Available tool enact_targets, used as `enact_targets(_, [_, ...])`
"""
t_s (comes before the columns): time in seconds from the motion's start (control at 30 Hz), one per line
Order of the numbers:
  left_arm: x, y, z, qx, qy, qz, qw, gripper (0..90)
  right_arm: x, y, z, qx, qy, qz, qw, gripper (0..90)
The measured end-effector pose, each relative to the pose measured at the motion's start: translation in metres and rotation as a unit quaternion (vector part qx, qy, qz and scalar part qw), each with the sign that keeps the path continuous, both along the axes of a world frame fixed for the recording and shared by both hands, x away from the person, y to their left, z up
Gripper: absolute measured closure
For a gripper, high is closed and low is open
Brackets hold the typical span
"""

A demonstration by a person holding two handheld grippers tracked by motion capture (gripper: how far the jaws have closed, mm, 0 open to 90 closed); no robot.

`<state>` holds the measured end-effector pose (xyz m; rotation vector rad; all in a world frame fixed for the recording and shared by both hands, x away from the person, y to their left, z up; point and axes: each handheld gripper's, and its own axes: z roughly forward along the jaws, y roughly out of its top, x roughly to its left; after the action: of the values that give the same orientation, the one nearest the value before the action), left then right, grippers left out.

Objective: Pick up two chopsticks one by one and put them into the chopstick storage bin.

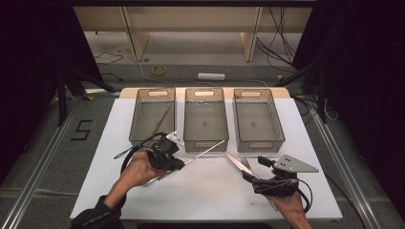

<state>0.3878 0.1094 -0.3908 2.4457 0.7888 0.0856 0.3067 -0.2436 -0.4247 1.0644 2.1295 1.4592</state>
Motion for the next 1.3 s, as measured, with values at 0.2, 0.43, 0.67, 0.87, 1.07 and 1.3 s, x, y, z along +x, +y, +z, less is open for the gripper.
enact_targets(0.2, [0.011,0.007,0.008,-0.028,-0.01,0.029,0.9991,84.8,0.0,-0.001,0.0,0.001,0.0,-0.001,1.0,21.5])
enact_targets(0.43, [0.026,0.022,0.02,-0.044,-0.032,0.072,0.9959,84.8,0.0,-0.001,0.0,0.001,0.001,-0.002,1.0,21.5])
enact_targets(0.67, [0.044,0.043,0.019,-0.056,-0.04,0.121,0.9903,84.8,0.001,-0.001,0.0,0.002,0.002,-0.003,1.0,21.5])
enact_targets(0.87, [0.058,0.061,0.02,-0.056,-0.048,0.158,0.9847,84.9,0.001,-0.001,0.0,0.002,0.003,-0.003,1.0,21.5])
enact_targets(1.07, [0.074,0.072,0.019,-0.047,-0.053,0.187,0.9797,84.9,0.001,-0.001,0.0,0.003,0.004,-0.003,1.0,21.5])
enact_targets(1.3, [0.089,0.089,0.013,-0.046,-0.05,0.222,0.9727,84.8,0.001,-0.001,-0.001,0.003,0.005,-0.002,1.0,21.5])
